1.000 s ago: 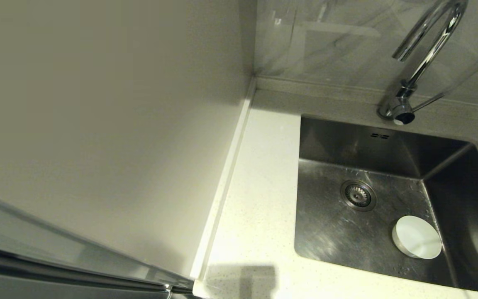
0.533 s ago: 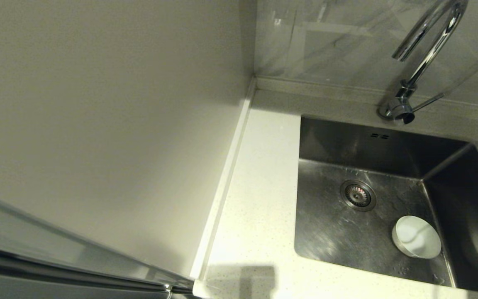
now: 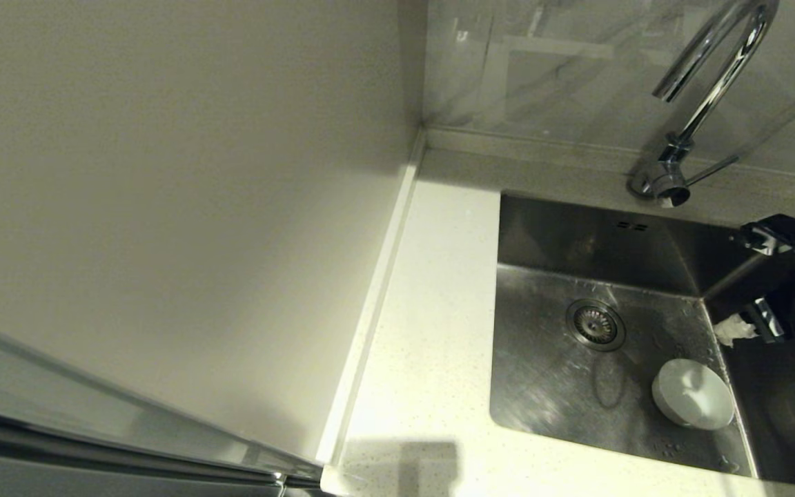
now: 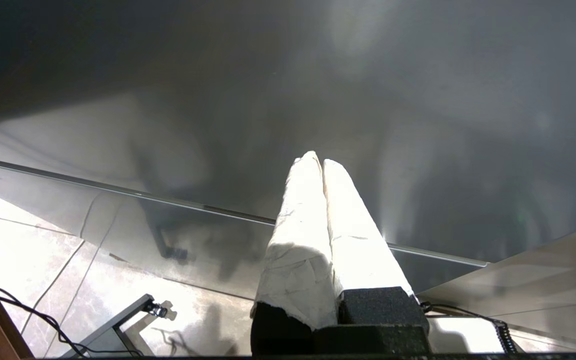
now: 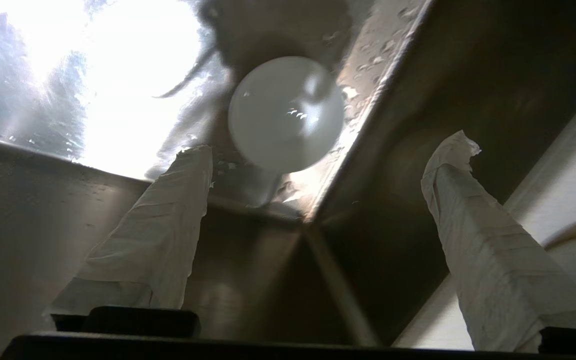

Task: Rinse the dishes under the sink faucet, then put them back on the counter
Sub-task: Put a bowl back to the table from the sink

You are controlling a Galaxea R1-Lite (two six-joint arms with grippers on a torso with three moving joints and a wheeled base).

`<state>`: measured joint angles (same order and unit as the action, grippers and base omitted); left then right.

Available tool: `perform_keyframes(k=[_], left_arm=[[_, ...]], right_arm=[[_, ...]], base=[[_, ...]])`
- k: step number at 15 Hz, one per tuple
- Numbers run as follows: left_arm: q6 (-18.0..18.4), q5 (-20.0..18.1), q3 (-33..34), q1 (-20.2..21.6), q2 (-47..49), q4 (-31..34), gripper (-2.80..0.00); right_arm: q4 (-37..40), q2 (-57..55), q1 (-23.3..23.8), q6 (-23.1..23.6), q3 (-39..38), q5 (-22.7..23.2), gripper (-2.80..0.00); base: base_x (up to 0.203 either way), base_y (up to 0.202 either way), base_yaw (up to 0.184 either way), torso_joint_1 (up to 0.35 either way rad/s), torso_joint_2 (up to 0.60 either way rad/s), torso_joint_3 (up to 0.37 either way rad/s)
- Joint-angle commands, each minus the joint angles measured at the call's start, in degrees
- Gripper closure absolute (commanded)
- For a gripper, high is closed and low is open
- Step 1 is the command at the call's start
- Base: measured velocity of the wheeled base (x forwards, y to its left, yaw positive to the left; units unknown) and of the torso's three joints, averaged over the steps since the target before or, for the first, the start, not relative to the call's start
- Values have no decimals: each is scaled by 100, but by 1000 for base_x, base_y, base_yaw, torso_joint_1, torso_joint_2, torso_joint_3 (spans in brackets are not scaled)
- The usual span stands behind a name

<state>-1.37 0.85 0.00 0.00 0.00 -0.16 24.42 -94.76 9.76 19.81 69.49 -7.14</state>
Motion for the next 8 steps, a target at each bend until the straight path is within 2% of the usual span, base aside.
perform_keyframes(k=[1,3,4,6,8], left_arm=[[-3,3,0,0,-18,-2,0],[-3,3,0,0,-18,-2,0],[-3,3,0,-8,-18,-2,0],[-3,3,0,0,-18,-2,0],[-3,3,0,-1,-18,-2,0]], right_arm=[[31,-329,-497,-905,-6,-385,-280],[251,-685,-871,-2134,132,-905,-280],[567,-904,-971,-2778,343,-1018,-280],[1182,-1355,-1037,-3658,906,-1085,-280],[1439,-1771,-1029,-4223,1337,-1102,-280]], base=[[0,0,0,0,0,0],[0,0,0,0,0,0],[0,0,0,0,0,0],[0,0,0,0,0,0],[0,0,0,0,0,0]])
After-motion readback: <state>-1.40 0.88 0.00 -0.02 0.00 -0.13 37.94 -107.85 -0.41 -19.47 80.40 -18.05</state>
